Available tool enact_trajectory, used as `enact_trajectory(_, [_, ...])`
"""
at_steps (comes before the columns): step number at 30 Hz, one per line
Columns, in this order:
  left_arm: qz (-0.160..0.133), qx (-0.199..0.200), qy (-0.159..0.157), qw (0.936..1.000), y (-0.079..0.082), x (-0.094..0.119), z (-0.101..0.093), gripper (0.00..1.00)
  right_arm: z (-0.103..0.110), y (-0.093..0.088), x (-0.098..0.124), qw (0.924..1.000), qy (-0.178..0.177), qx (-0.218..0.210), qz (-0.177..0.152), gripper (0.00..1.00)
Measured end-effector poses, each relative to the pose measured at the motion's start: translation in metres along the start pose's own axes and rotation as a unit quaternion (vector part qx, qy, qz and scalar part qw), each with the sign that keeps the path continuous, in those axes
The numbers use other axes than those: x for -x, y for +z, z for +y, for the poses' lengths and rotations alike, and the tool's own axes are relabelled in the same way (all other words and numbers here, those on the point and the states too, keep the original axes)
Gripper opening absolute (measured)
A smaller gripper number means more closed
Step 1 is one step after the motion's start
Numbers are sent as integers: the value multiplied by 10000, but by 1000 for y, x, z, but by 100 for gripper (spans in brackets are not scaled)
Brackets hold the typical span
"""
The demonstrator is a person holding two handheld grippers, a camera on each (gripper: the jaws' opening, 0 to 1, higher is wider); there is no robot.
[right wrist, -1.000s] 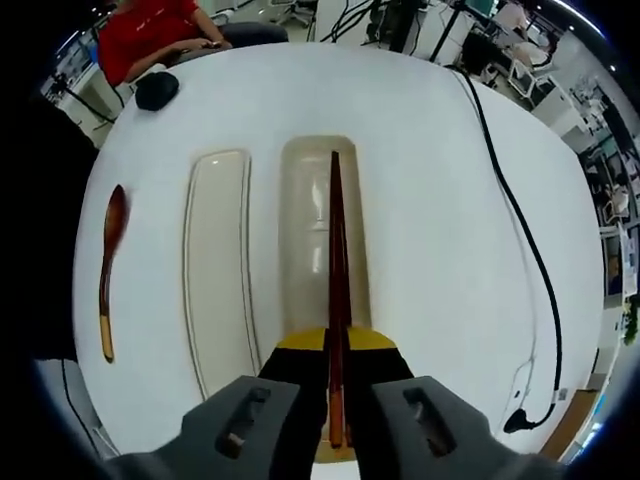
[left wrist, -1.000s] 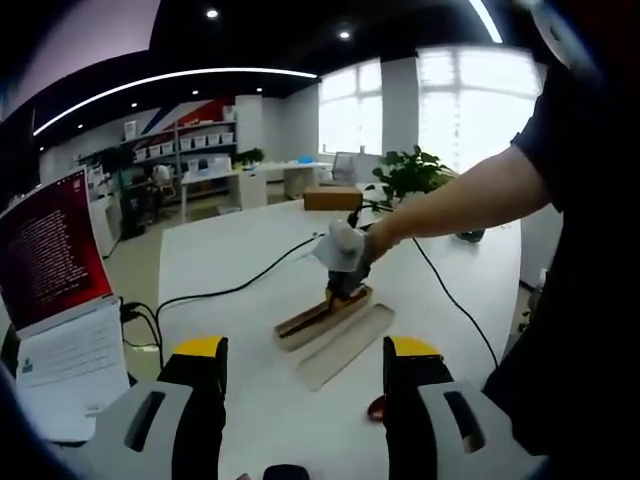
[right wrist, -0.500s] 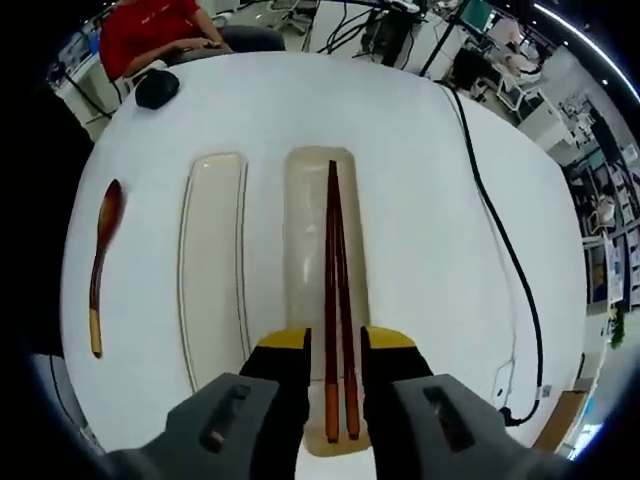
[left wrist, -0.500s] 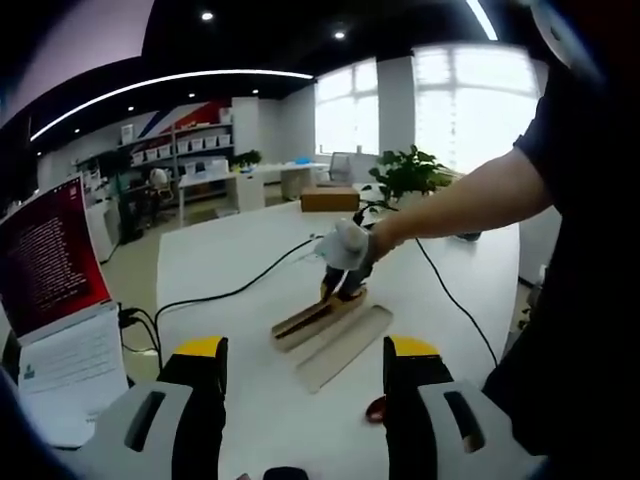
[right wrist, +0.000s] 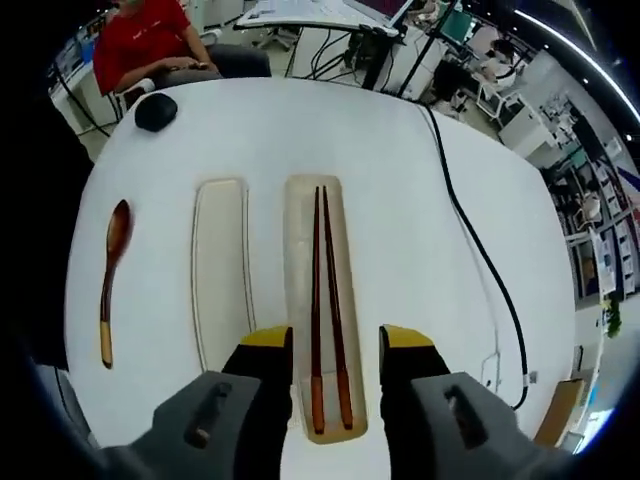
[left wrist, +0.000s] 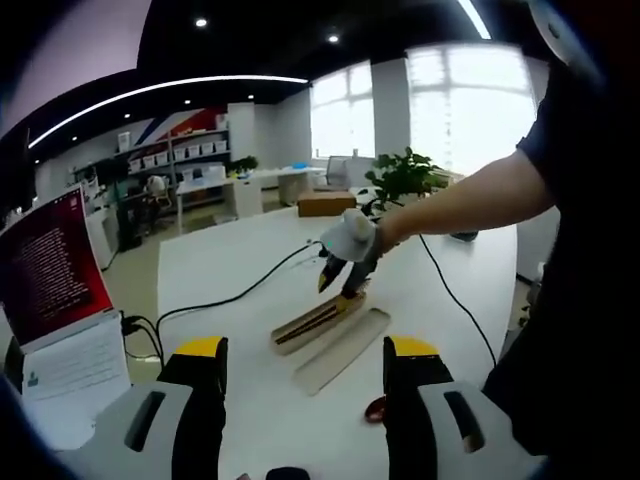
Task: Arrange the utensils inside the cutlery case until each visible utensil rests in its matching compartment.
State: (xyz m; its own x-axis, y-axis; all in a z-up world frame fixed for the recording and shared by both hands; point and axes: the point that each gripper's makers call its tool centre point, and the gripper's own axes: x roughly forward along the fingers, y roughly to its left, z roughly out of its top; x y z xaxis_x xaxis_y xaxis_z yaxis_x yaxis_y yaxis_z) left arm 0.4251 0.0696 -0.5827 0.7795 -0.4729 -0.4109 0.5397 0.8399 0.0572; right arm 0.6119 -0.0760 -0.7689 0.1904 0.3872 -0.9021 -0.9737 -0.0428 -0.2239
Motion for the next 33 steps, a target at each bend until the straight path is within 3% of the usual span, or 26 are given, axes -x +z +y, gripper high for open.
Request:
enact_trajectory(14, [-81,-80,-60,9999,4,4,-8,65,15,-7,26,9998,-150,-114,-98,49])
enact_trajectory(22, [-32,-89,-114,9999,1,4,-12,66,22,-17,41,9990,-238,-344,-164,52])
enact_trajectory(33, [123,-162,-190,9996,-8,0,-16,70,39,-22,71,9946,-503,-750,-504,57])
